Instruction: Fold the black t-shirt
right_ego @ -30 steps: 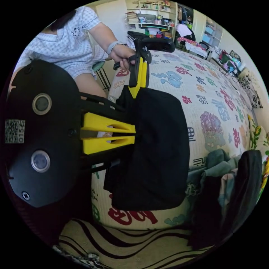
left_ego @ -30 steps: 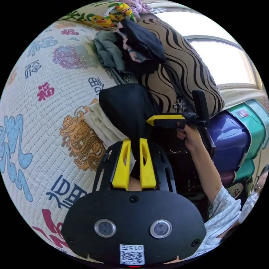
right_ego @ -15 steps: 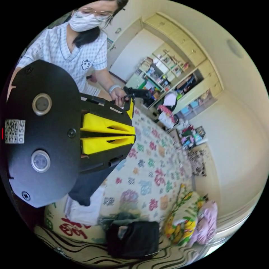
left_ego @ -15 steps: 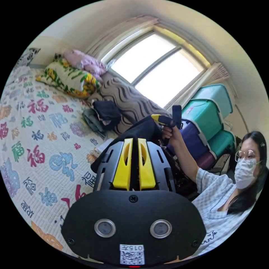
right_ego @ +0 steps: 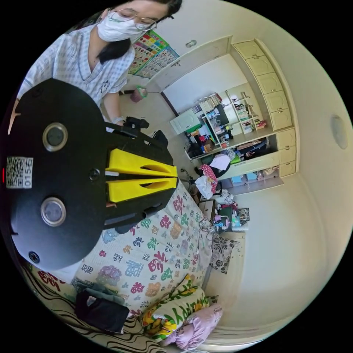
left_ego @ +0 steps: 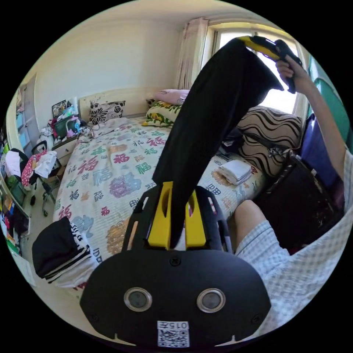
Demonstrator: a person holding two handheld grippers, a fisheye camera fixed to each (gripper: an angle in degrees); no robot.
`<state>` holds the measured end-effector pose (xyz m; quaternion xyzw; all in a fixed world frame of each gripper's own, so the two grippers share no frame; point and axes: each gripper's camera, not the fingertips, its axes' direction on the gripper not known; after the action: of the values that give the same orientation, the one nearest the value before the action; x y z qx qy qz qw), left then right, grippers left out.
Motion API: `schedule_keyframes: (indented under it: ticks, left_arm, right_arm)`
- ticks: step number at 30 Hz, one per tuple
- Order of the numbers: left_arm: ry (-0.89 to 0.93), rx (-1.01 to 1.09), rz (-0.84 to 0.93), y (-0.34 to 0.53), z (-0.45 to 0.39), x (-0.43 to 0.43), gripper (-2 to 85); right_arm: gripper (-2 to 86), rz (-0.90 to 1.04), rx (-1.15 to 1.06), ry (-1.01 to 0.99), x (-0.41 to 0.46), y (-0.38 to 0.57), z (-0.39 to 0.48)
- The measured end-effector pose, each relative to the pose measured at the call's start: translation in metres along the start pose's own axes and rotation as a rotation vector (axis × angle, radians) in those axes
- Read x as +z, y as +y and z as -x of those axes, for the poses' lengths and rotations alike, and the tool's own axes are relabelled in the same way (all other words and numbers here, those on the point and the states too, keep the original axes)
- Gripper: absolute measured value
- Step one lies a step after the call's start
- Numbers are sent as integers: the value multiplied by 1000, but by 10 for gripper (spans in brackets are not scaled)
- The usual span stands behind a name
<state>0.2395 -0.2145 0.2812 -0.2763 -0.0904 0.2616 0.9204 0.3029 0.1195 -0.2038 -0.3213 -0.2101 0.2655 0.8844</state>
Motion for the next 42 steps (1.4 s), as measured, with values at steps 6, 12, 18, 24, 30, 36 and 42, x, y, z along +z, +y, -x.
schedule_keyframes:
  ticks: [6, 12, 18, 24, 30, 36, 42]
  left_arm:
    - [-76, 130, -19, -16, 38, -122, -2]
    - [-61, 258, -12, -71, 42, -190, -4]
    - [-32, 257, 204, -129, 60, -106, -2]
    - [-68, -22, 497, -151, 135, 119, 30]
    - [88, 75, 597, -103, 88, 177, 68]
    - [207, 402, 650, -67, -26, 183, 80]
    - [180, 613, 792, -80, -96, 247, 95]
  right_arm:
    - [-6, 46, 8, 24, 18, 29, 5]
    - [-6, 63, 113, -23, 46, 73, -14]
    - [-7, 176, 158, 28, 103, 72, -44]
    - [-5, 435, 263, 158, 257, 73, -141]
    - [3, 534, 321, -3, 372, 132, -174]
    - [58, 701, -59, -80, 426, 220, -64]
    - [83, 863, -194, -1, 513, 266, -15]
